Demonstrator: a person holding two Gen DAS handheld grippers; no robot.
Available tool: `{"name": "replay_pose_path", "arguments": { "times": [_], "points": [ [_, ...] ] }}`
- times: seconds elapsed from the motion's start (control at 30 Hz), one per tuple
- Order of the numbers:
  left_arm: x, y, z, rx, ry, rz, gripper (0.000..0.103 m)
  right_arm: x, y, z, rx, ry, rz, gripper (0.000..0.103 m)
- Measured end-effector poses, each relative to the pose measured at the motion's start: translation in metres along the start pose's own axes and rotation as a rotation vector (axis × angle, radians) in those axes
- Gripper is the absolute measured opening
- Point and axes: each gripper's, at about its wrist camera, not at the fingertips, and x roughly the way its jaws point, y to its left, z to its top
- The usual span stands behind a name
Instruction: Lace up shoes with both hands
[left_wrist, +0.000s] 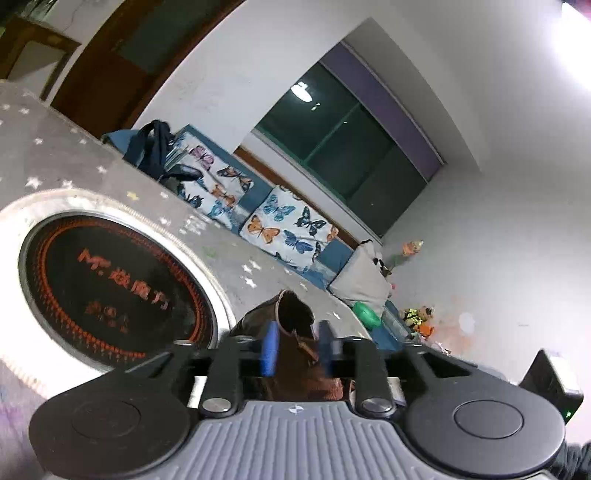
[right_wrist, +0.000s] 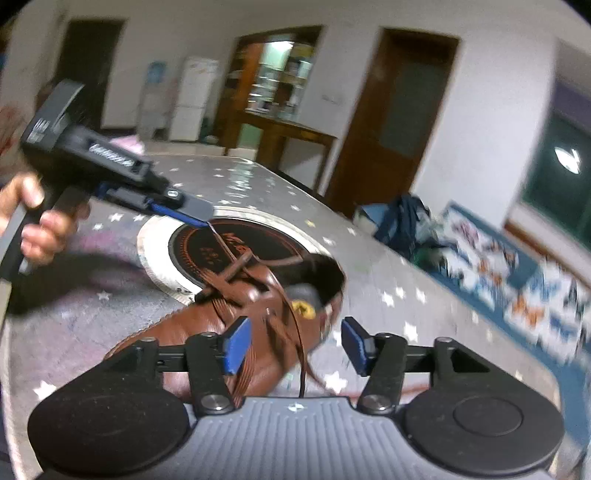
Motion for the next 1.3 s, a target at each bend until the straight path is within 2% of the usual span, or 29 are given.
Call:
{"name": "replay_pose_path", "arguments": {
  "times": [0.03,0.1,0.37,0.5,0.83,0.9,1.0,1.07,1.3],
  "points": [
    [0.001,0.000,-0.003,-0.007,0.007,0.004,0.036,-0.003,-0.003,-0.004,0.028,0.006,-0.003,0.077],
    [0.005,-0.002,-0.007,-0.011,0.016,0.003,0.036,-0.007,-0.006,-0.013,0.080,0.027,-0.011,0.083],
    [0.024,-0.004,-0.013,-0.056,-0.006,0.000,0.034,-0.006,-0.013,-0.049,0.229,0.115,-0.012,0.087],
    [0.027,0.001,-0.014,-0.095,-0.015,-0.007,0.024,-0.004,-0.015,-0.061,0.299,0.134,-0.005,0.090],
    [0.025,0.002,-0.018,-0.122,-0.031,-0.003,0.023,0.003,-0.013,-0.068,0.372,0.159,0.001,0.097],
    [0.024,0.000,-0.018,-0.114,-0.034,-0.004,0.014,0.004,-0.013,-0.069,0.380,0.163,0.000,0.098],
    [0.024,-0.004,-0.018,-0.091,-0.036,-0.001,0.008,0.006,-0.012,-0.070,0.392,0.169,-0.002,0.100],
    [0.024,-0.009,-0.018,-0.059,-0.035,0.017,0.008,0.008,-0.012,-0.071,0.402,0.177,-0.007,0.103],
    [0.019,-0.033,-0.016,0.104,-0.035,0.110,0.007,0.014,-0.009,-0.070,0.401,0.185,-0.021,0.103]
  ]
}}
